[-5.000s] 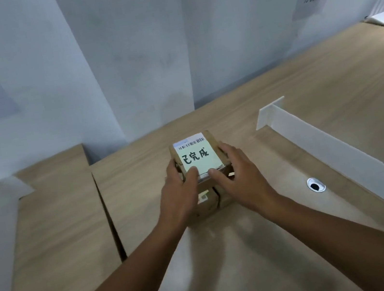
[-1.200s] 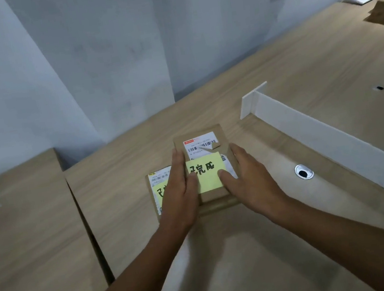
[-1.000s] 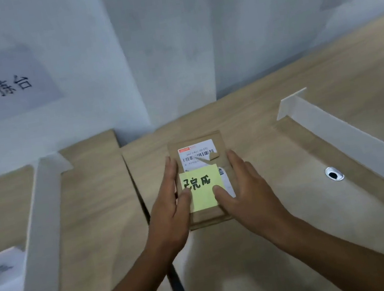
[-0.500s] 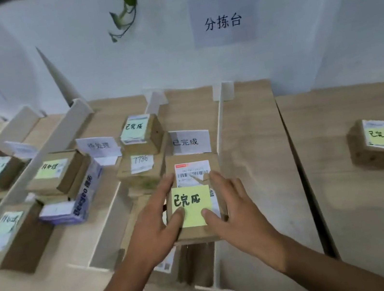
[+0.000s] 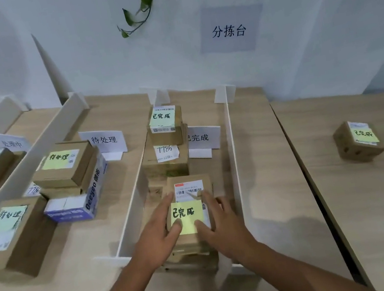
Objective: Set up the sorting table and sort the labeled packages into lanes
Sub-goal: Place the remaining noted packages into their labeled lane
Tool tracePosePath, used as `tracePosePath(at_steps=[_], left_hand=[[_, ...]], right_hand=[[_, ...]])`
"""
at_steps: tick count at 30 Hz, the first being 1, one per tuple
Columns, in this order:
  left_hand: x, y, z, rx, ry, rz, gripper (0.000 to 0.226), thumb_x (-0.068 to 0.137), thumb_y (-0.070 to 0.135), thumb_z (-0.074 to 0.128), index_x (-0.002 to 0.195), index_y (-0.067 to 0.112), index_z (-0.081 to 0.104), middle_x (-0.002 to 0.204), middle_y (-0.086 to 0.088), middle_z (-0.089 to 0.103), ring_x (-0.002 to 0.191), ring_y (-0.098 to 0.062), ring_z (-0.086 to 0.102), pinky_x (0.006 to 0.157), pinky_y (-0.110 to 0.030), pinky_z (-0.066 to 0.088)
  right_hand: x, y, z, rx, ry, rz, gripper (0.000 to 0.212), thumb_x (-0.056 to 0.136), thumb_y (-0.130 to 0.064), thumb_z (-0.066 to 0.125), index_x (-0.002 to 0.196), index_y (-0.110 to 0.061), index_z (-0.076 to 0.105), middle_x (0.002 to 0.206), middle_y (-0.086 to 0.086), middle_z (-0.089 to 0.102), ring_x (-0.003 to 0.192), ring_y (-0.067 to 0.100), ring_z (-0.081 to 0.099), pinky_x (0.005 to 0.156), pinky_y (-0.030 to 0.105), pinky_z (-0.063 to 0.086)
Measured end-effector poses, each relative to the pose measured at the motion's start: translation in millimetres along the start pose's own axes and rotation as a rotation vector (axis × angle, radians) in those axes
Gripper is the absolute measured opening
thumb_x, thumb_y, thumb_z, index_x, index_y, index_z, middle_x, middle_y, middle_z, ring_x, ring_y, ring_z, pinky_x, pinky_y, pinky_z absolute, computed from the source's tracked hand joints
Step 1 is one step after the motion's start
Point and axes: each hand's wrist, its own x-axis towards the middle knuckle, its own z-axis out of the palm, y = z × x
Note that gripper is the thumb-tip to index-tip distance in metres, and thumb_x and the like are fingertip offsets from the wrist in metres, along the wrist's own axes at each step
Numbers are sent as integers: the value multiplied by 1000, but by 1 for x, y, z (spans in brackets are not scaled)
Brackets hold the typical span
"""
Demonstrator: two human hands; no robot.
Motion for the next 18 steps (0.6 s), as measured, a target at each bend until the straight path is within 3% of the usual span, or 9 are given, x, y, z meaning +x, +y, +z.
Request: tracePosePath(at_steps=[3,5,7,9,11,13,15,18], left_hand=[[8,2,-2,123,37,19,68,96,29,64,157,31,34,159,4,41,145,-17,40,117,-45,37],[22,15,-12,212,91,5,65,95,42,63,154,26,40,164,-2,33,152,-21,25,123,-44,25],[47,42,-20,289,109,50,69,93,60,53,149,20,48,161,-8,37,151,-24,26,121,-47,26],[77,79,-13,333,105,129,69,92,62,54,147,21,50,158,-6,41,147,-24,35,117,-49,33],[108,119,13,364,99,265,66,92,53,63,148,21,50,156,-5,44,144,-24,39,117,-45,34],[137,159,55,485,61,412,68,93,52,64,149,18,49,157,-7,44,150,-28,29,122,-40,20],[163,196,103,563,19,491,72,94,60,58,152,20,44,160,-4,39,154,-26,18,124,-36,11],[199,250,182,559,-29,555,76,95,66,49,156,22,38,163,-1,34,156,-25,13,125,-36,8]], right_hand=[[-2,6,-11,-34,1,-5,70,94,-61,51,153,-49,15,148,-8,31,128,8,45,97,20,47],[-5,17,-36,-120,47,-23,73,91,-69,44,155,-46,16,156,-10,26,142,13,33,110,29,39],[-8,37,-76,-216,113,-32,75,91,-72,37,157,-42,16,162,-9,21,150,13,20,116,29,26],[-13,62,-126,-320,174,10,77,93,-72,34,160,-39,14,166,-6,18,153,13,12,121,34,21],[-21,88,-178,-398,264,62,76,96,-67,40,161,-36,17,165,-1,22,153,16,15,123,37,22],[-30,115,-228,-461,338,99,74,97,-63,44,161,-32,21,163,4,28,151,21,21,121,40,26],[-39,146,-275,-515,364,157,74,98,-64,41,161,-32,19,164,5,27,151,23,20,120,43,27],[-51,195,-335,-534,400,242,74,98,-64,41,161,-31,21,163,5,27,149,25,22,119,42,29]])
